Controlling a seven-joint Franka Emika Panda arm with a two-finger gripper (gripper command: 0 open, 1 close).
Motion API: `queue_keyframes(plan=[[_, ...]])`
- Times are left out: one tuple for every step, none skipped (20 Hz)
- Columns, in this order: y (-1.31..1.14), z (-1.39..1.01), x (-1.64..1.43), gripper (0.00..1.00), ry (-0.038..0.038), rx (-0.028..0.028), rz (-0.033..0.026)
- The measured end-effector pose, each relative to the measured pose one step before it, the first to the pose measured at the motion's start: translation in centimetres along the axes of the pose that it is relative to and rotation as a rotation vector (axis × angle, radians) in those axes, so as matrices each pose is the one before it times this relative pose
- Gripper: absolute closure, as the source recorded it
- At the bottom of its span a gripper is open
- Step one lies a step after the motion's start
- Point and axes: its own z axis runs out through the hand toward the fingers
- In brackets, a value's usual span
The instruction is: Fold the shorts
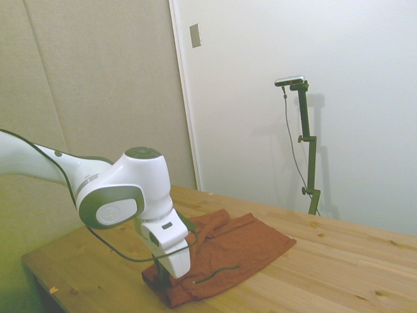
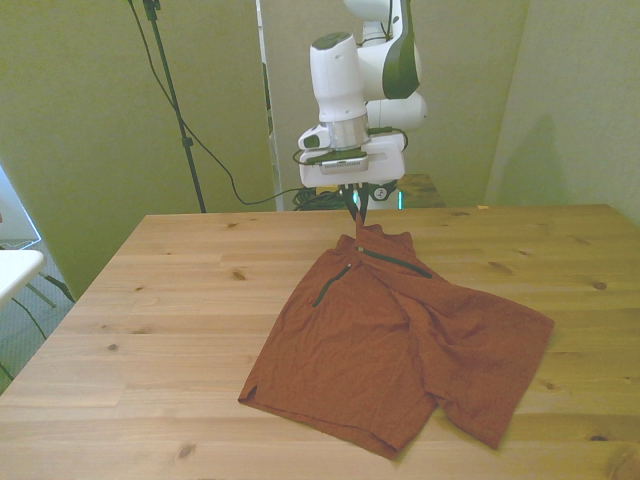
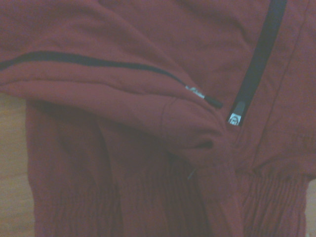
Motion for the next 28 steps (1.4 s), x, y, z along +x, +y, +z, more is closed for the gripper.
queue_keyframes(plan=[[0.390,0.415,0.249,0.00,-0.01326,0.00665,0.00214],[0.285,0.268,0.243,0.00,-0.00892,0.00388,-0.00105],[0.152,0.145,0.148,0.00,-0.00688,0.00507,0.00164],[0.055,0.119,0.069,0.00,-0.00445,0.00243,-0.00235],[-0.005,0.096,0.009,0.00,-0.00257,0.00040,-0.00179],[-0.019,0.042,-0.012,0.00,-0.00092,-0.00031,-0.00165],[-0.009,-0.013,-0.006,0.00,0.00032,0.00013,-0.00057],[-0.014,-0.061,-0.020,0.00,0.00137,0.00071,-0.00055],[-0.019,-0.109,-0.040,0.00,0.00299,0.00036,-0.00167],[0.020,-0.190,-0.082,0.00,0.00581,-0.00042,-0.00322],[0.010,-0.274,-0.184,0.00,0.00915,-0.00164,-0.00572],[0.030,-0.366,-0.285,0.00,0.01463,-0.00521,-0.00674],[0.068,-0.447,-0.418,0.00,0.02228,-0.01276,-0.00352],[0.035,-0.506,-0.574,0.00,0.02197,-0.00832,-0.00299],[-0.107,-0.679,-0.719,0.00,0.02692,-0.00582,-0.00635],[-0.278,-0.849,-0.840,0.00,0.03264,-0.00858,-0.00848],[-0.425,-1.052,-0.964,0.00,0.03435,-0.00697,-0.01179],[-0.650,-1.142,-1.089,0.00,0.04058,-0.00933,-0.02251],[-0.923,-1.165,-1.182,0.00,0.04943,-0.01208,-0.03233],[-1.024,-1.020,-1.101,0.00,0.04577,-0.00838,-0.03505],[-1.324,-0.784,-1.169,0.00,0.04324,-0.00615,-0.03569],[-1.521,-0.459,-1.065,0.00,0.05033,-0.00460,-0.03468],[-1.459,-0.140,-0.848,0.00,0.05205,-0.00383,-0.03388],[-1.567,0.188,-0.774,0.00,0.05567,-0.00353,-0.03740],[-1.536,0.540,-0.711,0.00,0.05157,-0.00514,-0.03755],[-1.336,0.827,-0.550,0.00,0.04929,-0.00734,-0.03683],[-1.269,0.996,-0.417,0.00,0.04744,-0.00827,-0.03631],[-1.273,1.030,-0.268,0.00,0.04039,-0.00547,-0.02846]])
